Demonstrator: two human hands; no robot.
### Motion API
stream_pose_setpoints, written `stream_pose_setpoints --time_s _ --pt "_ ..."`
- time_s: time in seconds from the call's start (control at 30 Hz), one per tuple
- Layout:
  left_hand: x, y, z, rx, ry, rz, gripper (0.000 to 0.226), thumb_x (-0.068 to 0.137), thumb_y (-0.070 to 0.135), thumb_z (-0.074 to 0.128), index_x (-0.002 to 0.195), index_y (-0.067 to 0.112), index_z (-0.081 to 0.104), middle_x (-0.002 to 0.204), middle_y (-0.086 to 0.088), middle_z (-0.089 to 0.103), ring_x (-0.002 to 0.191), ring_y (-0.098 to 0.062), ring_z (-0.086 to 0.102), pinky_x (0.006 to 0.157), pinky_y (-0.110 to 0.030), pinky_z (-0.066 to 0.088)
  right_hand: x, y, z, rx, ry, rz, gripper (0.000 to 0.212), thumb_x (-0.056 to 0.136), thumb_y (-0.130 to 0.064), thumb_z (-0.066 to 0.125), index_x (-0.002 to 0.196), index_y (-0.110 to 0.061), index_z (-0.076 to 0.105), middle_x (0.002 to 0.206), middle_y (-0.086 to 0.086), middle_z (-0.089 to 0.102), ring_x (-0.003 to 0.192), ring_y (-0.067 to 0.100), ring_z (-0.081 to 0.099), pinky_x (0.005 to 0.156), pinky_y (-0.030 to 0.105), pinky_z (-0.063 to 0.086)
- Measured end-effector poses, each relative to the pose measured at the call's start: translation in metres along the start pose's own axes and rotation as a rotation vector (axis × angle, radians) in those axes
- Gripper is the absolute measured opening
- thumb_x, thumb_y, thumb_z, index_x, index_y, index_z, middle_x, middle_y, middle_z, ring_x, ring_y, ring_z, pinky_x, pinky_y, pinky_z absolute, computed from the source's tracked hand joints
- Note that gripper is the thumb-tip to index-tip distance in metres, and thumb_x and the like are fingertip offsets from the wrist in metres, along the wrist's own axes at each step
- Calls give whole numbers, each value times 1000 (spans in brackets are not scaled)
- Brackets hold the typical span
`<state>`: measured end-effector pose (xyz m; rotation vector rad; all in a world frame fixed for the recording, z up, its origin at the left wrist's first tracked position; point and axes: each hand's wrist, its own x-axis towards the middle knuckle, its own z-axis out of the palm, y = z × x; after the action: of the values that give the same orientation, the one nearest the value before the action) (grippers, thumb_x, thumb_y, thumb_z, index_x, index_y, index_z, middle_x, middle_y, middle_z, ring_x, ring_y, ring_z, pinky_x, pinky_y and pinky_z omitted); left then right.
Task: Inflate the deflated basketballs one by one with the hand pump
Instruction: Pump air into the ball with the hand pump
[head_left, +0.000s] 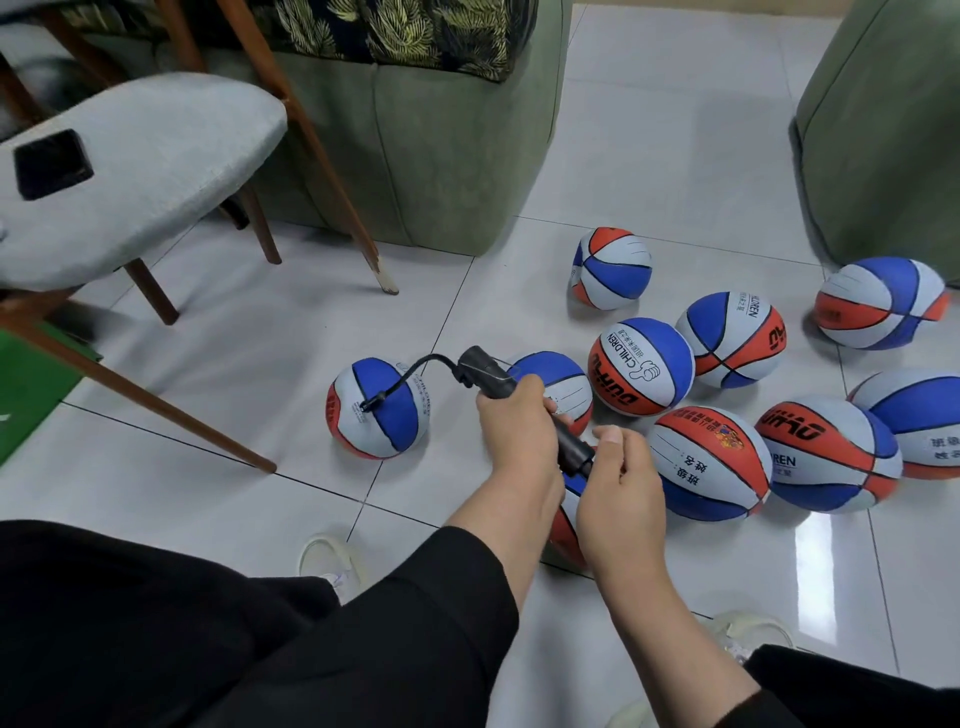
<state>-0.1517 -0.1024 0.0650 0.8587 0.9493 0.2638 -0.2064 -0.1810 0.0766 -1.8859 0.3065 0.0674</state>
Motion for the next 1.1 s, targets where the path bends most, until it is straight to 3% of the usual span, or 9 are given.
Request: stream_pose_setpoints --time_s 0.27,0.5,0.73,1.1 --pt "36 32 -13 -11 19 -54 14 91 9 56 103 12 50 56 3 50 42 -15 50 48 -22 43 -12 0 -5 27 -15 -15 21 107 -33 44 99 -21 58 77 3 62 68 -4 52 60 10 39" --pt "21 8 -14 -45 49 -100 10 90 9 52 99 12 51 59 1 49 45 -16 48 46 -23 43 -7 4 -3 -29 -8 20 24 108 -34 39 103 -19 57 75 -3 60 73 3 55 58 14 39" --pt "1 -7 -3 -15 21 -45 17 91 6 52 107 12 53 66 -4 50 42 -14 46 46 -23 45 -2 5 1 -11 -1 10 24 109 -25 39 98 -16 58 78 -11 60 76 -16 53 62 4 37" --pt "38 23 -14 14 20 -71 11 91 12 55 102 11 53 57 2 52 46 -16 50 54 -27 45 -13 6 -6 -28 -36 -15 24 107 -34 41 100 -20 59 73 0 63 77 0 55 59 13 40"
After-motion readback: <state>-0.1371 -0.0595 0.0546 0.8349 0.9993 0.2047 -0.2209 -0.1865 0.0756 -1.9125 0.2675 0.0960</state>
